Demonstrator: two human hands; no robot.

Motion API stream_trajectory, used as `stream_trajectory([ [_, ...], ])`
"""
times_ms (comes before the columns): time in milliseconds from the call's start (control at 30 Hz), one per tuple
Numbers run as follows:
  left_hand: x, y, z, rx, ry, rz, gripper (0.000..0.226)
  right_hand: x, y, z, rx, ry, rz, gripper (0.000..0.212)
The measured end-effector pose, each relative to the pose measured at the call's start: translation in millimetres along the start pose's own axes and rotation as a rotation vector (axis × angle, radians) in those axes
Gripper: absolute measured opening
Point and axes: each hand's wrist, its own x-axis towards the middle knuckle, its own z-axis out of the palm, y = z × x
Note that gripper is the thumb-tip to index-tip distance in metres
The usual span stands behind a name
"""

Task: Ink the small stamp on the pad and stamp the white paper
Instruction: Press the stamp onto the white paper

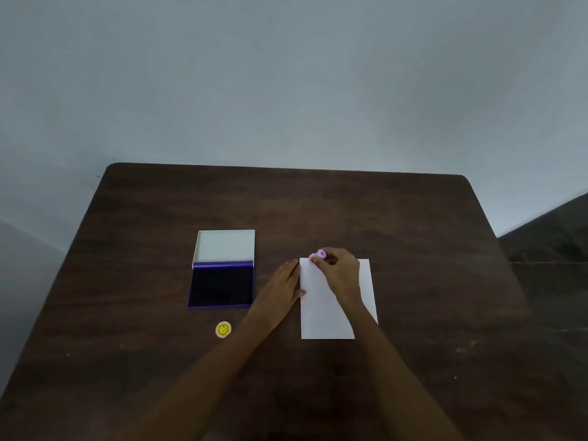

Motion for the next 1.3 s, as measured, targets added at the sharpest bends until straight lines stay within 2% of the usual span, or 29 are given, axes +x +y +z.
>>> stream_trajectory([
  [100, 4, -4, 6, -0.038, 0.002, -0.081, 0.067, 5, 5, 5, -0.083, -0.062, 0.0, 0.028],
  [233, -2, -12, 11, 0.146, 0.05, 0.091, 0.06, 5, 8, 8, -0.152, -0.089, -0.008, 0.032],
  [400, -3, -15, 11, 0.209, 0.075, 0.165, 0.061, 6, 6, 10, -0.205, -0.133, -0.034, 0.034],
  [767, -3, -16, 13, 0.173, 0.071, 0.117, 0.058, 6, 1, 15, -0.231, -0.159, -0.026, 0.033],
  [1033, -3, -19, 12, 0.256, 0.075, 0.179, 0.057, 12, -7, 11, -0.272, -0.243, -0.021, 0.029],
  [1300, -3, -20, 14, 0.224, 0.107, 0.19, 0.056, 20, -12, 9, -0.145, -0.239, 0.149, 0.025],
])
